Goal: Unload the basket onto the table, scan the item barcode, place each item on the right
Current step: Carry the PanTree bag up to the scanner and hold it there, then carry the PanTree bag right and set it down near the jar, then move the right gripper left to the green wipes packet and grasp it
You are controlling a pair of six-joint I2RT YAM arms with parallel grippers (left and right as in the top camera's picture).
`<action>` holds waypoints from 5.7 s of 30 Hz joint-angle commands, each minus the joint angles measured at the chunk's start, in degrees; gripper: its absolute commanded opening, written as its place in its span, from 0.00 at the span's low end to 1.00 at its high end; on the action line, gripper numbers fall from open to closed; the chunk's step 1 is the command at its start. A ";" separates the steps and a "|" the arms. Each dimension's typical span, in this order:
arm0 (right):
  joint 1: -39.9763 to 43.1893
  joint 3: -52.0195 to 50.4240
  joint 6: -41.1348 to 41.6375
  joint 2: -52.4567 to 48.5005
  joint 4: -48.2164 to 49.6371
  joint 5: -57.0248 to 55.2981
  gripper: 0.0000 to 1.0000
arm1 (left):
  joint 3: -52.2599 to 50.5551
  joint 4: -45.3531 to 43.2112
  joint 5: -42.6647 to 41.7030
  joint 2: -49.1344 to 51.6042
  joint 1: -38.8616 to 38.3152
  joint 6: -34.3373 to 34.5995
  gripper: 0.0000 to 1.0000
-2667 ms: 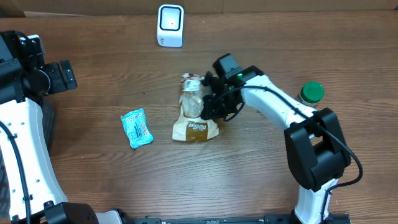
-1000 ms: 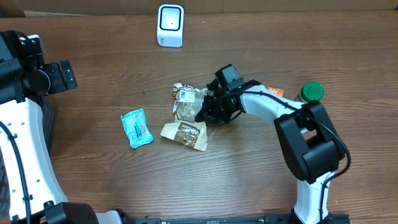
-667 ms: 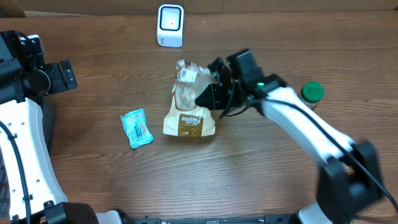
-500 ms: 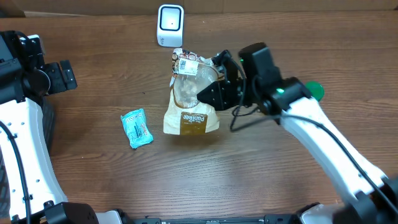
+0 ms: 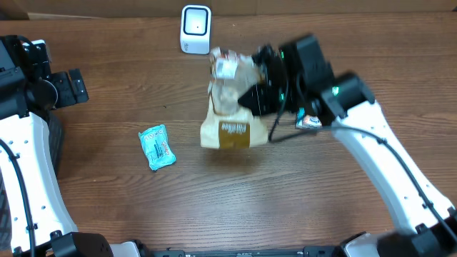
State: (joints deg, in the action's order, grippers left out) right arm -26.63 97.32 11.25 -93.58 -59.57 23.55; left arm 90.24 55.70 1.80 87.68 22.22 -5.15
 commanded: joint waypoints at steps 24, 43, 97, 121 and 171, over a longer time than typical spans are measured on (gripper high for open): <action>-7.39 26.51 -76.59 -46.36 56.46 -64.04 0.04 | -0.15 -0.04 0.09 0.07 -0.11 -1.51 1.00; -9.35 26.51 -79.25 -50.73 61.57 -65.05 0.04 | -0.15 -0.04 0.09 0.07 -0.11 -1.51 1.00; -4.87 9.94 9.70 -17.03 -11.61 -23.63 0.04 | -0.15 -0.04 0.09 0.07 -0.11 -1.49 0.99; 15.28 -7.21 3.69 -17.00 -7.50 -35.45 0.71 | -0.15 -0.04 0.09 0.07 -0.11 -1.51 1.00; -22.51 2.38 12.76 -39.12 23.15 0.79 0.45 | -0.15 -0.04 0.09 0.07 -0.11 -1.49 0.99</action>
State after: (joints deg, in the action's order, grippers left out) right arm -48.21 99.79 23.75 -131.41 -37.08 23.31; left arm 90.21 55.70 1.80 87.79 22.22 -5.15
